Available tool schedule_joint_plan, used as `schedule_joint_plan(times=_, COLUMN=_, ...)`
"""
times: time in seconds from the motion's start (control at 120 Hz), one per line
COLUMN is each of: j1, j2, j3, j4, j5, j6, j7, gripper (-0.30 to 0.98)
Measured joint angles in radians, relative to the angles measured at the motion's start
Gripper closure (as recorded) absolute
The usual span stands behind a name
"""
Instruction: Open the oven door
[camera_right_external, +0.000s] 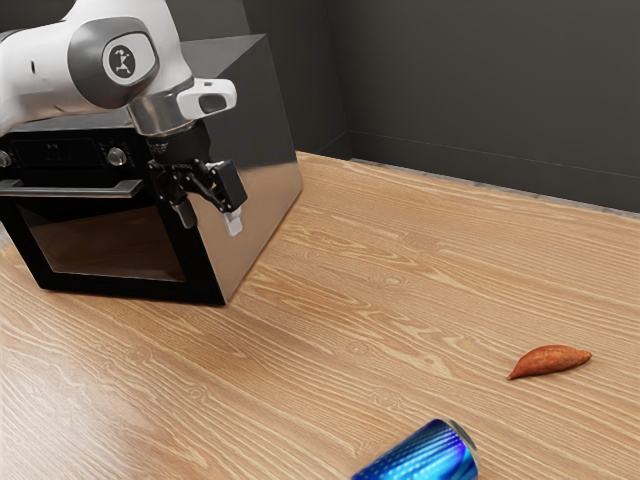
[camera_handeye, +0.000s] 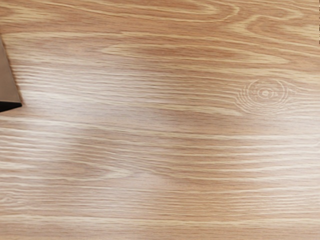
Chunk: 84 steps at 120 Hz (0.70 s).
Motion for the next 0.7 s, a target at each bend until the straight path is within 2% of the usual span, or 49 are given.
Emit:
schedule_joint_plan(times=0.2, j1=0.002, j2=-0.004, j3=0.002, j4=0.005, j5=-0.004, j6=-0.001, j7=0.006, gripper=0.00)
schedule_joint_plan(times=0.233, j1=-0.001, j2=-0.059, j3=0.002, j4=0.042, j5=-0.004, j6=0.000, j7=0.014, gripper=0.00)
schedule_joint_plan(times=0.258, j1=-0.008, j2=-0.145, j3=-0.002, j4=0.070, j5=0.017, j6=0.004, j7=0.043, gripper=0.00)
schedule_joint_plan(times=0.292, j1=-0.007, j2=-0.248, j3=-0.020, j4=0.077, j5=0.068, j6=0.002, j7=0.119, gripper=0.00)
schedule_joint_plan(times=0.325, j1=-0.029, j2=-0.294, j3=-0.017, j4=0.073, j5=0.121, j6=-0.010, j7=0.206, gripper=0.00)
schedule_joint_plan(times=0.375, j1=-0.091, j2=-0.312, j3=0.076, j4=0.005, j5=0.173, j6=-0.008, j7=0.330, gripper=0.00)
schedule_joint_plan(times=0.425, j1=-0.081, j2=-0.336, j3=0.166, j4=-0.102, j5=0.201, j6=0.022, j7=0.447, gripper=0.00)
schedule_joint_plan(times=0.508, j1=-0.066, j2=-0.382, j3=0.279, j4=-0.253, j5=0.204, j6=0.106, j7=0.626, gripper=0.00)
schedule_joint_plan(times=0.633, j1=-0.065, j2=-0.393, j3=0.332, j4=-0.312, j5=0.136, j6=0.181, j7=0.903, gripper=0.00)
schedule_joint_plan(times=0.7, j1=-0.059, j2=-0.410, j3=0.349, j4=-0.396, j5=0.115, j6=0.242, j7=1.028, gripper=0.00)
